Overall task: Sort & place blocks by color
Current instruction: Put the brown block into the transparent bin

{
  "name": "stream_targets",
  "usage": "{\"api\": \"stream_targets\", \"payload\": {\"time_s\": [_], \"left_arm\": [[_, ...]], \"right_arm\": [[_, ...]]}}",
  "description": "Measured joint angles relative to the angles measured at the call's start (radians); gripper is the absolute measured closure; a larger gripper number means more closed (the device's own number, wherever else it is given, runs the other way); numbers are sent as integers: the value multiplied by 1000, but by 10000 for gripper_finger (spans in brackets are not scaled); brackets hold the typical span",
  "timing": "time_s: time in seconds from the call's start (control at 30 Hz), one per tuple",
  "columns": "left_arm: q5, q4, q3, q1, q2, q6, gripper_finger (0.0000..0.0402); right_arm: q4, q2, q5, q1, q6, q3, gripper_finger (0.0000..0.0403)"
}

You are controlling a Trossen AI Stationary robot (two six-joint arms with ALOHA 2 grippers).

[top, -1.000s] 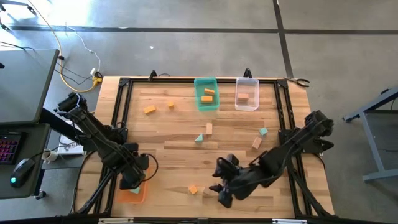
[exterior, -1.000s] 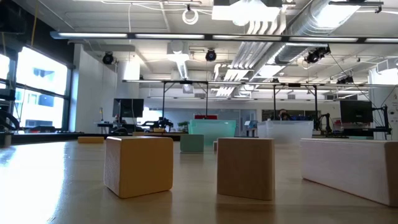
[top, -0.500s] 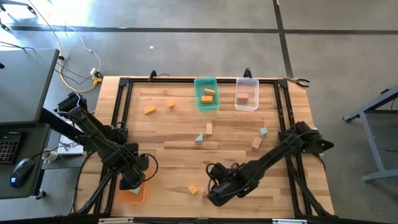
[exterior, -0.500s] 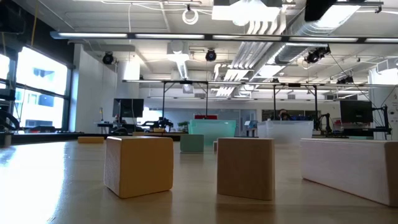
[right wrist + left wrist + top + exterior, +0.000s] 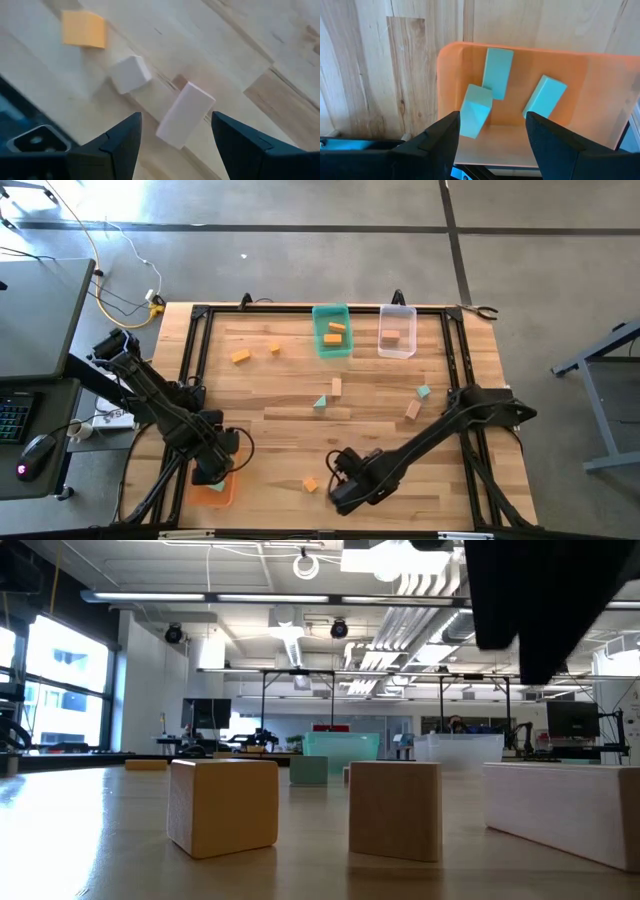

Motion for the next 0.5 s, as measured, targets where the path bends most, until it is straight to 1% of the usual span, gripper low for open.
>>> {"api": "stream_targets", "payload": {"time_s": [0.13, 0.5], "left_arm": [[0, 1, 0, -1, 0, 0, 188], [0, 1, 0, -1, 0, 0, 188]], "right_arm": [[-9, 46, -40, -3, 12, 0, 174], [-1, 146, -99, -4, 15, -1, 178]]}}
